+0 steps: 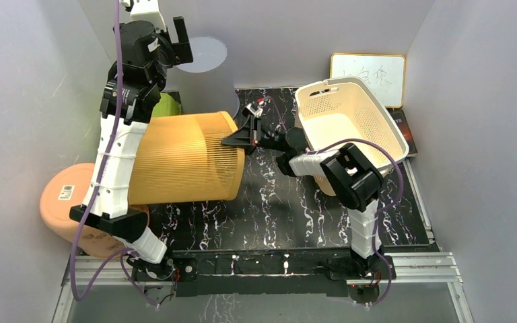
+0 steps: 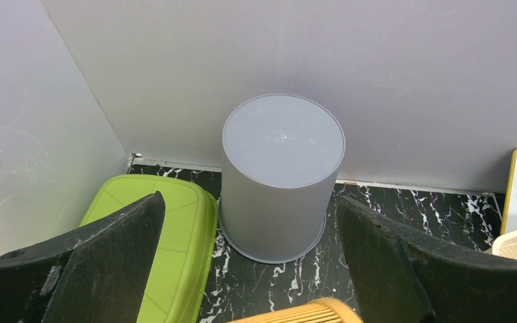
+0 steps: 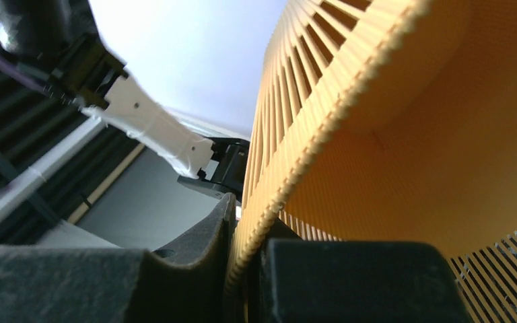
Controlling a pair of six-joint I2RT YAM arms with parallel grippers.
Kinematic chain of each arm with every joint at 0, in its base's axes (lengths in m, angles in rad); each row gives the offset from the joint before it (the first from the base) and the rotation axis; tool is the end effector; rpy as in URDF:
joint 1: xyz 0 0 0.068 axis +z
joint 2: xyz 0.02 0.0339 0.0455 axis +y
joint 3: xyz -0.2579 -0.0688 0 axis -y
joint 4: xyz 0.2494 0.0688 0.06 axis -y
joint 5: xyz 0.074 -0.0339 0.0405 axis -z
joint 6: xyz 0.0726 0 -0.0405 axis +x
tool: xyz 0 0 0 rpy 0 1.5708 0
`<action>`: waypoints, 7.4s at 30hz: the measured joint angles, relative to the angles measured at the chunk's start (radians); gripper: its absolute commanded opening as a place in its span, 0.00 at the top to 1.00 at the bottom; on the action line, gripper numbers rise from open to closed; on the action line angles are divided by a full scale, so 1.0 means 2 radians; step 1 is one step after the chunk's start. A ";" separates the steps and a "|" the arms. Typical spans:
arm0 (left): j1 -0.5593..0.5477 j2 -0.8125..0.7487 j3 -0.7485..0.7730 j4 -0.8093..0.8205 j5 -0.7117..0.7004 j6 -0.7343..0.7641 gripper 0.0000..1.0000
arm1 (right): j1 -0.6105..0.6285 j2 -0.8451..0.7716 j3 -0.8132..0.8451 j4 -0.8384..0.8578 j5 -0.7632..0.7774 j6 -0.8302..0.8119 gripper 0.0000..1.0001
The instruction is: Turn the large container upside down
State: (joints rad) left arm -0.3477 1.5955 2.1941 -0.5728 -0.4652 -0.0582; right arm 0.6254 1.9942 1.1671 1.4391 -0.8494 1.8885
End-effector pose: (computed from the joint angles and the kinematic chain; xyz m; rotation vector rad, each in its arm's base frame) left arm 0.3283 -0.0844 0.5650 -0.1448 1.5411 0.0379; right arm 0.3238 0.3011 0.2758 -0.1414 1.6713 2.4920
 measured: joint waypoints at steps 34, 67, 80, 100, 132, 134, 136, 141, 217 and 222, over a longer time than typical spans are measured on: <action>-0.019 0.017 -0.005 0.003 -0.016 0.018 0.02 | -0.205 -0.070 -0.098 -0.274 -0.136 -0.313 0.75; -0.031 0.050 -0.005 0.009 -0.022 0.032 0.02 | -0.184 -0.061 0.080 -0.721 -0.002 -0.593 0.72; -0.041 0.050 -0.005 0.010 -0.026 0.039 0.02 | -0.192 -0.018 0.058 -0.849 0.280 -0.704 0.71; -0.045 0.050 -0.005 0.013 -0.030 0.040 0.02 | -0.178 -0.014 0.056 -0.882 0.290 -0.754 0.69; -0.047 0.051 -0.005 0.012 -0.029 0.037 0.02 | 0.042 0.086 0.286 -0.992 0.277 -0.743 0.69; -0.047 0.051 -0.005 0.012 -0.029 0.037 0.02 | 0.045 0.086 0.286 -1.005 0.279 -0.743 0.68; -0.047 0.051 -0.005 0.012 -0.029 0.037 0.01 | 0.042 0.086 0.287 -1.022 0.295 -0.746 0.67; -0.048 0.051 -0.005 0.012 -0.029 0.037 0.02 | 0.028 0.086 0.339 -1.093 0.365 -0.777 0.58; -0.050 -0.044 -0.023 -0.006 0.005 0.017 0.02 | -0.131 -0.284 0.041 -0.794 0.277 -0.474 1.00; -0.050 -0.044 -0.021 -0.006 0.002 0.024 0.02 | -0.125 -0.280 -0.012 -0.754 0.266 -0.419 1.00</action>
State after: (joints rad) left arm -0.4473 1.5078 2.1525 -0.5850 -0.4606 -0.0101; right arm 0.3756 1.4334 1.1431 -0.0689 -0.3168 1.0504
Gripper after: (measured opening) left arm 0.984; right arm 0.128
